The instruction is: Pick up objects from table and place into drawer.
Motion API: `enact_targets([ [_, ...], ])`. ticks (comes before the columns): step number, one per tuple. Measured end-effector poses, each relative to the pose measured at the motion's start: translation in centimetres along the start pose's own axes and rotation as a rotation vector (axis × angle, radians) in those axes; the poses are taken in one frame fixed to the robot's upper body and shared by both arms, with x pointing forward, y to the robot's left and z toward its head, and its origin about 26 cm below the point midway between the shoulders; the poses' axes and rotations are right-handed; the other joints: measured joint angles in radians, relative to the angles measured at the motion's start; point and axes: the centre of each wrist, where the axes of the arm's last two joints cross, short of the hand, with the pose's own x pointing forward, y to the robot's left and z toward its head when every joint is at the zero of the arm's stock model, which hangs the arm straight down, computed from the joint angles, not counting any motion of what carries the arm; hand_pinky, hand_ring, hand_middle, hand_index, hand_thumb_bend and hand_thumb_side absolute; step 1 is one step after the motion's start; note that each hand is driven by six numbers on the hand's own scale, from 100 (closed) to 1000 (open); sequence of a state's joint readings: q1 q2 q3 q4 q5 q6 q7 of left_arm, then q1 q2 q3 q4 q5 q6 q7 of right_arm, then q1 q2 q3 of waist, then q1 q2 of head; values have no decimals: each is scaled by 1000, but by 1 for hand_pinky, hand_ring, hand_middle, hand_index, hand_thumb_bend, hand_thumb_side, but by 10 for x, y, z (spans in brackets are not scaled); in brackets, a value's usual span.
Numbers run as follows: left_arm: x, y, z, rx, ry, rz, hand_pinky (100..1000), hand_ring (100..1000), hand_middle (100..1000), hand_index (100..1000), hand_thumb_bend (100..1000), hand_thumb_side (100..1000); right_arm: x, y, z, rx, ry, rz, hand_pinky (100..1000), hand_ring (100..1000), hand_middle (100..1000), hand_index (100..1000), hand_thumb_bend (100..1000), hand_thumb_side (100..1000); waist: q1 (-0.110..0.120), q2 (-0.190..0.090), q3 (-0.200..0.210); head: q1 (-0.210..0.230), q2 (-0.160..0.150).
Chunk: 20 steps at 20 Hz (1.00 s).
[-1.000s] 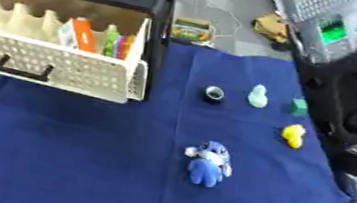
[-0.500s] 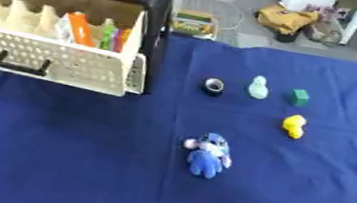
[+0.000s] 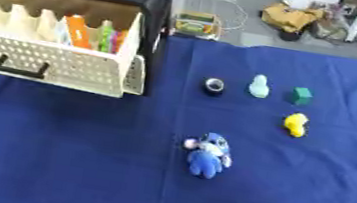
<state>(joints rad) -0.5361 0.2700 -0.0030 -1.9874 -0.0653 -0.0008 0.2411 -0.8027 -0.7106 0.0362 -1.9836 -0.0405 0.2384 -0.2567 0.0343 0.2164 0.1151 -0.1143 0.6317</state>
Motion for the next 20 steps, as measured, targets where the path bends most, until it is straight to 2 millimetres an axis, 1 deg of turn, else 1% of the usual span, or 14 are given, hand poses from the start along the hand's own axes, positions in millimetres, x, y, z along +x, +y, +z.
enact_targets([
  [1,1,2,-2,-3,-14,-23,510,364,480,790,100,998,-3,-3,3,-23,-9,5,512,635,661,779,233,884,2,0,-2,1,0],
  [2,2,4,-4,-6,-28,-46,505,360,478,787,100,994,-6,-5,5,-45,-18,10,515,633,658,775,224,897,5,0,-5,2,0],
  [6,6,14,-10,-22,-83,-163,465,341,457,763,100,964,-18,-12,16,-134,-52,26,526,641,662,778,206,934,13,3,-15,6,0],
  [10,9,29,-15,-49,-138,-328,396,298,390,714,100,899,-29,-16,29,-189,-79,45,534,647,664,777,203,956,20,11,-22,10,-2],
  [11,10,34,-16,-59,-146,-373,388,292,378,705,100,887,-32,-16,32,-196,-85,53,535,648,665,777,199,956,22,12,-23,11,-7],
  [13,11,43,-17,-93,-156,-460,400,304,382,704,100,883,-36,-18,38,-214,-95,68,537,649,666,778,194,950,26,16,-25,11,-22],
  [14,11,47,-17,-119,-156,-500,421,334,399,712,100,875,-38,-19,41,-222,-101,78,538,650,664,778,188,951,28,18,-28,12,-30],
  [16,11,55,-14,-211,-139,-588,452,370,421,718,100,928,-43,-21,46,-240,-110,97,538,649,659,776,197,954,30,23,-38,19,-42],
  [18,11,63,-12,-350,-104,-673,471,399,444,732,100,983,-48,-22,53,-253,-111,116,538,648,657,776,199,952,33,27,-47,26,-45],
  [19,11,67,-11,-429,-79,-711,474,402,449,736,100,991,-50,-22,56,-257,-108,126,537,648,656,776,201,952,34,29,-51,29,-45],
  [20,12,71,-10,-503,-55,-744,489,442,479,768,100,1000,-52,-23,59,-262,-106,135,534,646,653,776,211,951,34,31,-54,31,-45],
])
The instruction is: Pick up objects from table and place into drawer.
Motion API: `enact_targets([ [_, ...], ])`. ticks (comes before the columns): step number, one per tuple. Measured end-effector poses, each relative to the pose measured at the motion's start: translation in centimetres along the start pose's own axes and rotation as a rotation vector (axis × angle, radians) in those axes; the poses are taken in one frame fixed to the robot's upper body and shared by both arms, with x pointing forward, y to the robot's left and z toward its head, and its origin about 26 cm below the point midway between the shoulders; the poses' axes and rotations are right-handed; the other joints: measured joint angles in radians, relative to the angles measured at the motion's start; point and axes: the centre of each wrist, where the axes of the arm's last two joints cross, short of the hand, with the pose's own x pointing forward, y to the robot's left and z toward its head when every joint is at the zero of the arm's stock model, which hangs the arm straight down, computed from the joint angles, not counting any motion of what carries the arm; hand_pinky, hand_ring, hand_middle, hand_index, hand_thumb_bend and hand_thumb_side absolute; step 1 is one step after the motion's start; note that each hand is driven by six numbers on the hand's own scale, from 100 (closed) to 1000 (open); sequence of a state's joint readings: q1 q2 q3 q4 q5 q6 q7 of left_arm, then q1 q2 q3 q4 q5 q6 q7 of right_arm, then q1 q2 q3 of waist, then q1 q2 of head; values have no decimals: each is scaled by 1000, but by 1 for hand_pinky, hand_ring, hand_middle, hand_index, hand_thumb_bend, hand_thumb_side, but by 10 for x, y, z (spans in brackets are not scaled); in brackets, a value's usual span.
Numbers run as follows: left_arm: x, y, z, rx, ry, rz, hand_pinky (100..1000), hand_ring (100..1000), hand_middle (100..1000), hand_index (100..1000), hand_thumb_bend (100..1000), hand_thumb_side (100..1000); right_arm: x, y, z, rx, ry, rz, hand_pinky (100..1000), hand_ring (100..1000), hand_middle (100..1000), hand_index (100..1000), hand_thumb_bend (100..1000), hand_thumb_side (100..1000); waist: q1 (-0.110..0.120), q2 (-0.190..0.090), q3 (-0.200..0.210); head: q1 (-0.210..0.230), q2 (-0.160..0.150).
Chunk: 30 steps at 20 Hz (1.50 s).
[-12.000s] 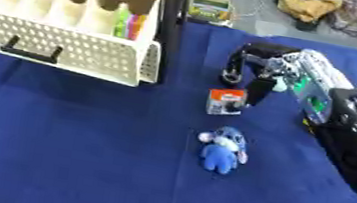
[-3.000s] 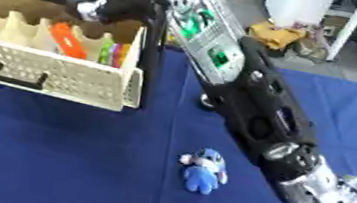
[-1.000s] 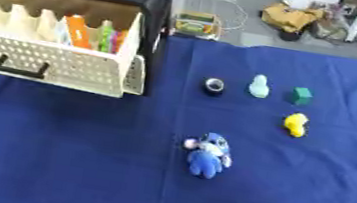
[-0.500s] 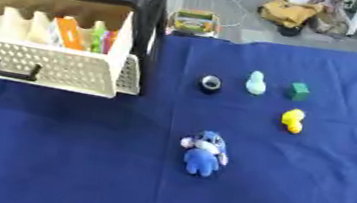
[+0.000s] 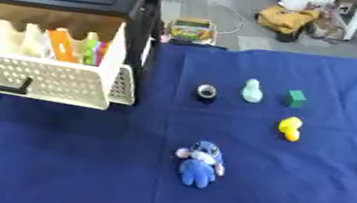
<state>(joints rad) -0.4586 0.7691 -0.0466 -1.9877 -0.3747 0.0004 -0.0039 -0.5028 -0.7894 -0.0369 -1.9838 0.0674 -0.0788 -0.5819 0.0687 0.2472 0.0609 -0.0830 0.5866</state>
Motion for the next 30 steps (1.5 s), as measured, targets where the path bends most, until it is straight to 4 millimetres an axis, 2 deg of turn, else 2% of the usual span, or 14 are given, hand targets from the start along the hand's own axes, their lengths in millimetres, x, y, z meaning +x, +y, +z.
enact_targets([
  [6,-7,10,9,-512,62,-113,477,495,516,796,100,1000,-9,-9,15,-25,21,52,531,643,646,773,210,929,6,13,-6,6,2],
  [9,-6,17,6,-670,75,-147,471,497,514,795,100,1000,-12,-12,19,-44,28,71,527,641,641,771,187,927,5,16,-5,2,5],
  [10,-6,19,4,-702,76,-154,467,496,512,793,100,1000,-13,-13,20,-48,31,78,526,640,640,771,210,918,5,18,-4,2,8],
  [15,-5,20,4,-818,80,-164,456,493,501,779,100,1000,-15,-17,24,-68,49,98,522,638,634,770,213,909,2,18,1,6,11],
  [24,-6,12,9,-902,88,-150,413,452,454,711,100,1000,-19,-17,33,-89,93,106,517,633,623,770,224,903,-6,18,3,12,11],
  [27,-7,5,14,-948,104,-132,422,479,475,744,100,1000,-19,-18,33,-96,98,107,516,633,622,769,224,903,-8,18,4,20,10],
  [30,-7,-3,19,-1000,132,-107,449,530,531,831,100,1000,-19,-18,33,-98,99,107,517,634,621,769,224,918,-11,17,4,21,11],
])
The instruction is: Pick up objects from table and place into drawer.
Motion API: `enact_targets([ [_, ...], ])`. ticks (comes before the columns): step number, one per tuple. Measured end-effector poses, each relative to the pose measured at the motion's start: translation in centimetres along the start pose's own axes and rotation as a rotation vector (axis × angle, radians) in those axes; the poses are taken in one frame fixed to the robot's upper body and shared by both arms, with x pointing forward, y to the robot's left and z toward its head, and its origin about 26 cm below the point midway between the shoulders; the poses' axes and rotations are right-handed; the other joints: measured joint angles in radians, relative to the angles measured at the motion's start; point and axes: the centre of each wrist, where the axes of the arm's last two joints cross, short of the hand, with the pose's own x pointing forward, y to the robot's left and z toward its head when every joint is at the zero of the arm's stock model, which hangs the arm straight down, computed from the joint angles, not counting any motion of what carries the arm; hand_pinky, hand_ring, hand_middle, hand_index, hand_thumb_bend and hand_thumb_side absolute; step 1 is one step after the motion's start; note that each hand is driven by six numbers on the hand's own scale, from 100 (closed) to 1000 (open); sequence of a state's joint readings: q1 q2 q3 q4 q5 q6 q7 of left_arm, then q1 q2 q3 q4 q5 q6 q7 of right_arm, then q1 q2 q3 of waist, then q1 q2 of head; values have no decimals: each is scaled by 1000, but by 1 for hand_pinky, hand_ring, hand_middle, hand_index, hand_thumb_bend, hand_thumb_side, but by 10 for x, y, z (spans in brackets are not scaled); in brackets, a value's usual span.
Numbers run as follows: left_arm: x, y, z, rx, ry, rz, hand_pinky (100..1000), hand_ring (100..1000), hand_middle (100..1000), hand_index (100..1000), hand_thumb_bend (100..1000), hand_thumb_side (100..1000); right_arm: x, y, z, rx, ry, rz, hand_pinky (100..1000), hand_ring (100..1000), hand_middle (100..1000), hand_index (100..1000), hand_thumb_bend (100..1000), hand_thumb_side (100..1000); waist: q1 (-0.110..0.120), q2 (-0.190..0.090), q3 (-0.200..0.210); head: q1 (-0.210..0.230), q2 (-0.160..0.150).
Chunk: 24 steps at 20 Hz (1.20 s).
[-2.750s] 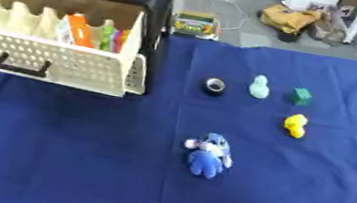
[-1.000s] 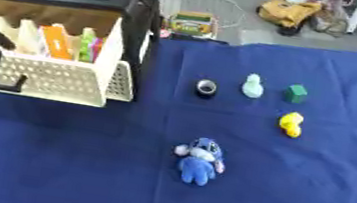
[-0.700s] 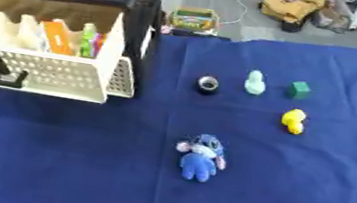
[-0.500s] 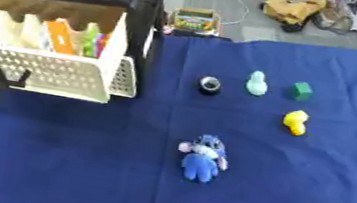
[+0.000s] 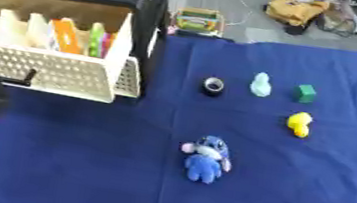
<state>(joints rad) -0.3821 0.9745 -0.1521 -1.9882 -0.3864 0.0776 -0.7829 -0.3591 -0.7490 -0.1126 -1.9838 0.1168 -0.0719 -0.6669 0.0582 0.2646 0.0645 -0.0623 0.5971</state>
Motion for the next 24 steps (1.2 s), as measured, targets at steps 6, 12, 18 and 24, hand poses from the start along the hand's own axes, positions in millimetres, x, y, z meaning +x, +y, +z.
enact_targets([
  [6,3,-9,-6,-62,20,62,474,576,584,901,100,1000,-1,-1,1,-7,6,-1,516,634,618,768,218,897,-2,-1,-7,3,0],
  [12,8,-8,-12,-73,33,113,481,584,595,923,100,1000,-2,-1,3,-16,13,-3,513,631,613,767,224,885,-3,-1,-14,8,0],
  [18,12,-4,-14,-50,68,132,479,584,594,919,100,1000,-3,0,5,-15,24,-4,510,629,610,766,229,883,-3,2,-18,13,-1],
  [24,15,3,-15,-14,113,119,480,583,589,905,100,1000,1,3,0,-18,30,-9,507,627,607,766,233,883,-1,6,-23,21,-8],
])
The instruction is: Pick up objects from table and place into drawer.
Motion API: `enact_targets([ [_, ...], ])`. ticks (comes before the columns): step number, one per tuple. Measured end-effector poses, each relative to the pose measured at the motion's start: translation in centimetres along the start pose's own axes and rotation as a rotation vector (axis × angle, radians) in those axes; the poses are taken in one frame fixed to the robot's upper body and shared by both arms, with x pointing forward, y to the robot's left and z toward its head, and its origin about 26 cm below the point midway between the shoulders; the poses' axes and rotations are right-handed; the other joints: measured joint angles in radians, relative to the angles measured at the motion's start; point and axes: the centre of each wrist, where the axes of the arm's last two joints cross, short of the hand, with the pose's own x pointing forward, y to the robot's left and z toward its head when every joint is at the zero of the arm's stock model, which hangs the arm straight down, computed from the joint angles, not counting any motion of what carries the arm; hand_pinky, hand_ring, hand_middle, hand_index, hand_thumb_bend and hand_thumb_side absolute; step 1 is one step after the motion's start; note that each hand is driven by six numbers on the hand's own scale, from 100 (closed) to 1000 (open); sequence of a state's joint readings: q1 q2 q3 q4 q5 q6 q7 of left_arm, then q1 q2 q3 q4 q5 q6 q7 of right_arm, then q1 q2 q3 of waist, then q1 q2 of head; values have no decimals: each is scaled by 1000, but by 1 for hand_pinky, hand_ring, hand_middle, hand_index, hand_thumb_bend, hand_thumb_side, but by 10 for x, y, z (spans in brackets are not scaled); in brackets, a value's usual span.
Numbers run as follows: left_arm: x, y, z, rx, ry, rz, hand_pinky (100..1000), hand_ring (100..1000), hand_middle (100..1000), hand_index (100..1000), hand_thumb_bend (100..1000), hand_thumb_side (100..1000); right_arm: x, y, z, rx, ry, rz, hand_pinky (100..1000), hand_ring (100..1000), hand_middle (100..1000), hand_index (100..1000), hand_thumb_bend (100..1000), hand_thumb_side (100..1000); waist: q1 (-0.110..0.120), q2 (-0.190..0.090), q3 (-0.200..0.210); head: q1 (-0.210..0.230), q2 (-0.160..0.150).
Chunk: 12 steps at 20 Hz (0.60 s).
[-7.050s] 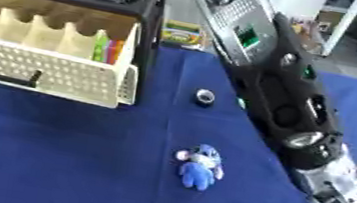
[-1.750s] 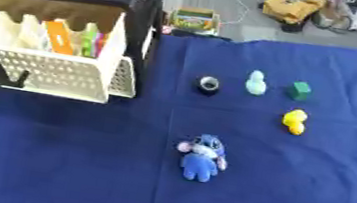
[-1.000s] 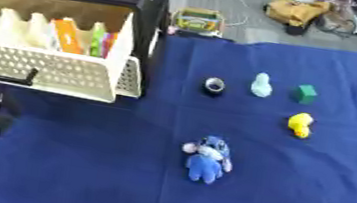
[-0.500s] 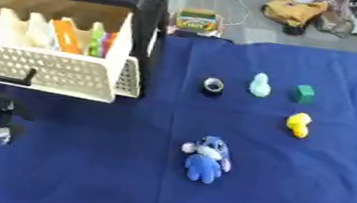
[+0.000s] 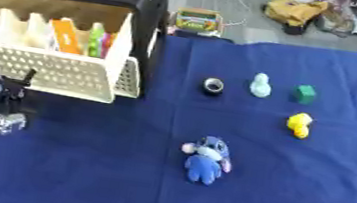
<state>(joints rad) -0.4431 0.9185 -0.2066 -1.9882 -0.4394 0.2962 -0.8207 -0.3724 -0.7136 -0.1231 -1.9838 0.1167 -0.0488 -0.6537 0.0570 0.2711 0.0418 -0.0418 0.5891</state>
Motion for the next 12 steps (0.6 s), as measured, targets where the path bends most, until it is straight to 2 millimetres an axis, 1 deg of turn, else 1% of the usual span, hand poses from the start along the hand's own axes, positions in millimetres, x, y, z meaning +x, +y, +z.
enact_targets([
  [8,6,8,-3,45,14,4,489,582,591,910,100,1000,3,4,-4,-5,17,0,504,625,604,765,234,877,2,7,-9,10,-9],
  [12,8,12,-6,60,7,13,513,599,620,935,100,1000,3,4,-3,-3,21,3,501,624,602,765,238,878,2,8,-12,13,-14],
])
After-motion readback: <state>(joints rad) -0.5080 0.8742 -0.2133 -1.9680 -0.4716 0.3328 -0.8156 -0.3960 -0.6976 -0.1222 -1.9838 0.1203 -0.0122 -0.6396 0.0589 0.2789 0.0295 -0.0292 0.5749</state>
